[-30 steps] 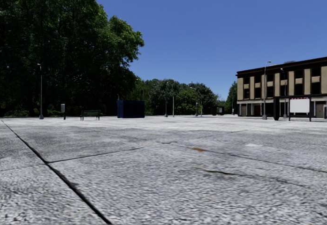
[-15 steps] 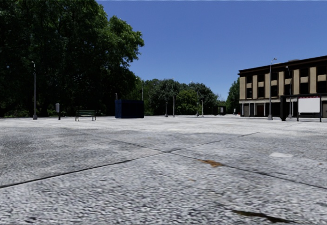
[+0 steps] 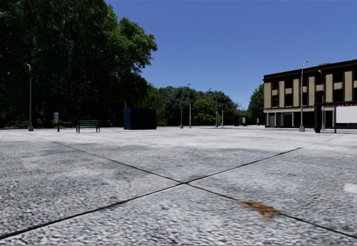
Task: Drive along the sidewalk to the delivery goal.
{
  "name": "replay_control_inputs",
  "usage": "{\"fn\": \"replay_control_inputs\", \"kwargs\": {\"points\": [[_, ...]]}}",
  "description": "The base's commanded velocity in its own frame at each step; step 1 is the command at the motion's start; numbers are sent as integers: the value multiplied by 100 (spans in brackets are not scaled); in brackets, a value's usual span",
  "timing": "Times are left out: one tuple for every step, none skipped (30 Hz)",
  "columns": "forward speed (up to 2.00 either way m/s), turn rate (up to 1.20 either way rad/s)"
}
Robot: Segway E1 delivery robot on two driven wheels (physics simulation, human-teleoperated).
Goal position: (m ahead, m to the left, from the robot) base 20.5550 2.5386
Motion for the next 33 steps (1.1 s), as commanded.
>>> {"fn": "replay_control_inputs", "kwargs": {"points": [[200,0],[200,0],[200,2],[200,2],[200,5],[200,7],[200,9],[200,10],[200,10],[200,10],[200,10],[200,10],[200,10],[200,10],[200,10],[200,12],[200,13],[200,19],[200,21],[200,21],[200,21],[200,21],[200,21],[200,22],[200,22],[200,22],[200,22],[200,22],[200,24],[200,27],[200,27],[200,27],[200,27]]}}
